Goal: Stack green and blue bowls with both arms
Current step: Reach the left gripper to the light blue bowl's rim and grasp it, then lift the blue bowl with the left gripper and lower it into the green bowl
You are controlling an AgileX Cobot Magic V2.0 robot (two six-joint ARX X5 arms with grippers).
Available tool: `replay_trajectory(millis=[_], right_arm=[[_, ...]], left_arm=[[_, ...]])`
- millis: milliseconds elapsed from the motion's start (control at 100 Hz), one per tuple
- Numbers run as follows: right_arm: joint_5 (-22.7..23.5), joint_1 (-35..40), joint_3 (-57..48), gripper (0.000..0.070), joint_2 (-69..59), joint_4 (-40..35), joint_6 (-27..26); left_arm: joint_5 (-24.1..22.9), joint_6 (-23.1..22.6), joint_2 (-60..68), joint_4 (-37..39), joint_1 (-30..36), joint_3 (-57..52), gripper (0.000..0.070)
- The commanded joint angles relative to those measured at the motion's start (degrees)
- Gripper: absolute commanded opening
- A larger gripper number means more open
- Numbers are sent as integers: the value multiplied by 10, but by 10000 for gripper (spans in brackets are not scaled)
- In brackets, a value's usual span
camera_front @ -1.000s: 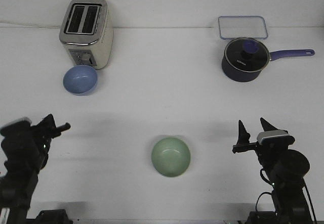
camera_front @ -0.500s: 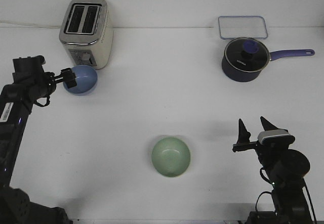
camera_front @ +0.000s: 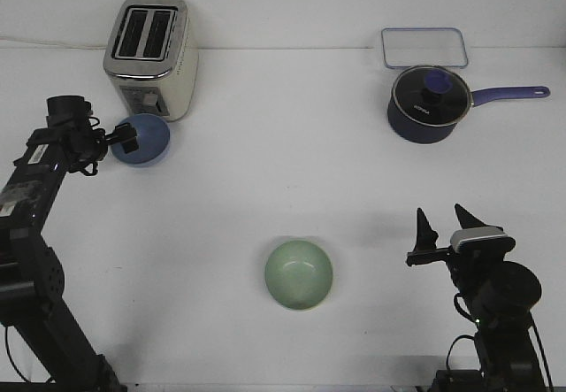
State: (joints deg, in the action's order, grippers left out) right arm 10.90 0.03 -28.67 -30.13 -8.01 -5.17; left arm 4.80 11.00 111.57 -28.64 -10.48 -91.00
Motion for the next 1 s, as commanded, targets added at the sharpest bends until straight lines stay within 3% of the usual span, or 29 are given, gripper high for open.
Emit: replay_trajectory(millis=[0,150,190,230,330,350,680,990], right_arm=[[2,0,-5,478,-3,6,-8],[2,0,-5,478,-3,5,-7],[2,0,-5,478,-3,5,-7],[2,0,-5,478,-3,4,-7],[2,0,-5,478,-3,3,-7],[2,0,-5,478,-3,3,-7],[2,0,-5,478,-3,3,-7],[2,0,-5,478,-3,7,-10]], left_arm=[[4,-10,29,7,-1,-28,586],[7,-11,66,5,0,-60,579],[8,-11,70,6,0,-63,542],[8,-11,72,7,1,-63,444],[8,-14,72,7,0,-63,41],[8,-15,72,7,1,-63,0],[45,-51,47,-66,0,-91,13],[90,-91,-114,-163,-8,-97,13]])
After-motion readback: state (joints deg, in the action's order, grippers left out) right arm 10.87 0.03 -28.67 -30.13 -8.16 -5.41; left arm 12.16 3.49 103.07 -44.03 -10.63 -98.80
